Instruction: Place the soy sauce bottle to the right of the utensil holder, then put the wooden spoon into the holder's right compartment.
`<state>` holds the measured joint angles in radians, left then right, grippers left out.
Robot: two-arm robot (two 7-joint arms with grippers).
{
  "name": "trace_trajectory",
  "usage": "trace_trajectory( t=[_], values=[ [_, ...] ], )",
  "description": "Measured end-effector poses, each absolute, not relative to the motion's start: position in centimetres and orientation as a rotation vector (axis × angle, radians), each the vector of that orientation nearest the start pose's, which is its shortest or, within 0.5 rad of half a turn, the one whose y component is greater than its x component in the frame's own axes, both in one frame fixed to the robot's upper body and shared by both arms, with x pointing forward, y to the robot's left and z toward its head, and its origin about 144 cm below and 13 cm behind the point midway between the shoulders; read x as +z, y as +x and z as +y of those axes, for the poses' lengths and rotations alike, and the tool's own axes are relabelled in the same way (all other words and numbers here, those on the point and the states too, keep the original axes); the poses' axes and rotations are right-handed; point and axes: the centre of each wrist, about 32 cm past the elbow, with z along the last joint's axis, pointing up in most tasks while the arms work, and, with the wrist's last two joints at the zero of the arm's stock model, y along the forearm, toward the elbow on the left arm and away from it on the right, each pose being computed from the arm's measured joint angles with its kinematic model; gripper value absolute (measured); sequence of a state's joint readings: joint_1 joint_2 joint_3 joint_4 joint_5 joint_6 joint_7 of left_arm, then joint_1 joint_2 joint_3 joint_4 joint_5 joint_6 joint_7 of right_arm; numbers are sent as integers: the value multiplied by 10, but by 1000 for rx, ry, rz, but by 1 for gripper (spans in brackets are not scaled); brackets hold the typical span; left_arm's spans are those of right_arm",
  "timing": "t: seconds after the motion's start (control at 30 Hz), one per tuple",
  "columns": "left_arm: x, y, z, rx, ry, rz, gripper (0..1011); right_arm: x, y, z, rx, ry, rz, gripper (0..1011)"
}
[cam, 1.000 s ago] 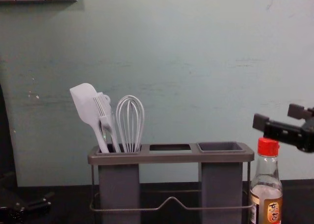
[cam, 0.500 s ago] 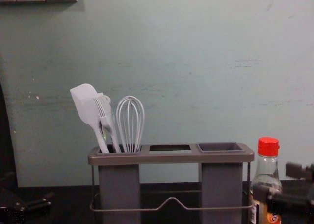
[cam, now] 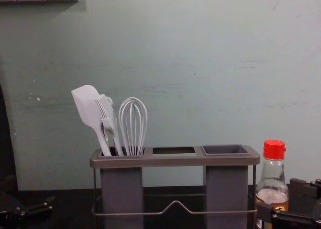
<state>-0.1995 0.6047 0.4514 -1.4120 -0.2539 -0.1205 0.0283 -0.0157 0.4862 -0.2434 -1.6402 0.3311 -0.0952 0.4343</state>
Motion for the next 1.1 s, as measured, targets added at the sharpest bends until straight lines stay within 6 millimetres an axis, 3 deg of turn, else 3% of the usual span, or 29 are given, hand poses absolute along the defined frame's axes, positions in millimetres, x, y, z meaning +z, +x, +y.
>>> trace_trajectory(
  t=[0.53, 0.77, 1.1],
  values=[
    [1140, 489, 310, 1248, 305, -285, 1005, 1156, 445, -287, -876, -92, -111, 1000],
    [1140, 489, 310, 1248, 304, -285, 1005, 1158, 446, -287, -847, -204, -56, 1002],
    [1140, 489, 310, 1248, 304, -285, 1005, 1193, 448, -282, -825, -449, 67, 1000]
  ],
)
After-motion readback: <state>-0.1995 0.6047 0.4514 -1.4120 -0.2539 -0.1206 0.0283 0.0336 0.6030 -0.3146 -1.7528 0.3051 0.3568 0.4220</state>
